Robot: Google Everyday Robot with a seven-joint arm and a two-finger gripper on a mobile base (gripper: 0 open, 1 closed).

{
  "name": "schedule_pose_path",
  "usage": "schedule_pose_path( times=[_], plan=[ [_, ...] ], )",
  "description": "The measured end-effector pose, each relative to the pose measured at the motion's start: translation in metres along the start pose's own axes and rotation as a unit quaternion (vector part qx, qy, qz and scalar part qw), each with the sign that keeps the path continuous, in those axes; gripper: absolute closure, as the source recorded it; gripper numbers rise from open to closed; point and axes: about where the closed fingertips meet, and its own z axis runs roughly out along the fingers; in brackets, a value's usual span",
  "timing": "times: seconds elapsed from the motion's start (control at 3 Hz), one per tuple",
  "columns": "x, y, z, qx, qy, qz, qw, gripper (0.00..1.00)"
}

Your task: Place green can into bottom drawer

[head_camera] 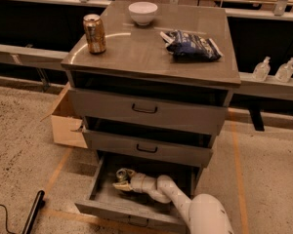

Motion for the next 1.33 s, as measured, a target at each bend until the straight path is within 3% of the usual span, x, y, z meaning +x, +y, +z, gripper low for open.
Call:
schedule_pose_path(
  times=[0.33,0.67,1.0,1.33],
  plan=[
    [0.001,-0.002,-0.004,0.007,-0.001,0.006,1.0000,0.00],
    [-0.003,-0.005,-0.019,0.016,0.007,0.008,0.9998,0.04],
    [-0.010,-0.005,-0.042,0.022,0.021,0.007,0.9995,0.20],
    [-0.018,-0.003,-0.070,0.027,0.043,0.006,0.9987,0.43]
  ],
)
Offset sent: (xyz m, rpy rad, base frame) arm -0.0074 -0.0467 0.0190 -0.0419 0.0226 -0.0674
